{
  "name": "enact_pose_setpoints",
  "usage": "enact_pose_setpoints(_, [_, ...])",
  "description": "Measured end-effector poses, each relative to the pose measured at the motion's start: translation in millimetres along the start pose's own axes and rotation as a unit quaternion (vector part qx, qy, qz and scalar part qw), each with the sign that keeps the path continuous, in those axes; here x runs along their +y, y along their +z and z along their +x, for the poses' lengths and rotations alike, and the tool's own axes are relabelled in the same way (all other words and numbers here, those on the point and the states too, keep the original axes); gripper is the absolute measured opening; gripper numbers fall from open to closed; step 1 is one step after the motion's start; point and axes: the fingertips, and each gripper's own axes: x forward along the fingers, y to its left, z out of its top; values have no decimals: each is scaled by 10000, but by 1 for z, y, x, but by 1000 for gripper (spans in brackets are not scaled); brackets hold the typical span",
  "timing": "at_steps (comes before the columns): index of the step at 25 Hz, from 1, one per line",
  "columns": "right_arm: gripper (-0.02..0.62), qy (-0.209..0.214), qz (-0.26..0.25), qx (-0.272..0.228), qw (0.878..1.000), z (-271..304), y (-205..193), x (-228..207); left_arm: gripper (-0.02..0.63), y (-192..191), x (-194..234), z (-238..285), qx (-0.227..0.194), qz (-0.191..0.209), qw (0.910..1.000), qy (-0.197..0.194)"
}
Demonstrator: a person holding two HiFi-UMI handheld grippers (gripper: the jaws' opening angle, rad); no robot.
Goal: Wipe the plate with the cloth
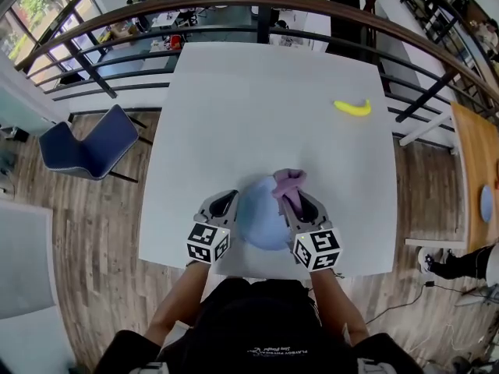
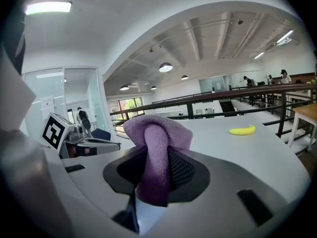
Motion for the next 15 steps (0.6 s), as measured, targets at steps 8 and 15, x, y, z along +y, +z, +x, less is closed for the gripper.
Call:
enact_pose_setpoints(8, [117,95,28,475,9988,22,-45,-2,7,-34,13,6,273,-195,9992,196])
enact_pose_setpoints(15, [116,177,7,681,9975,50,-67,5,7,-54,29,9,415,-229,9986,254])
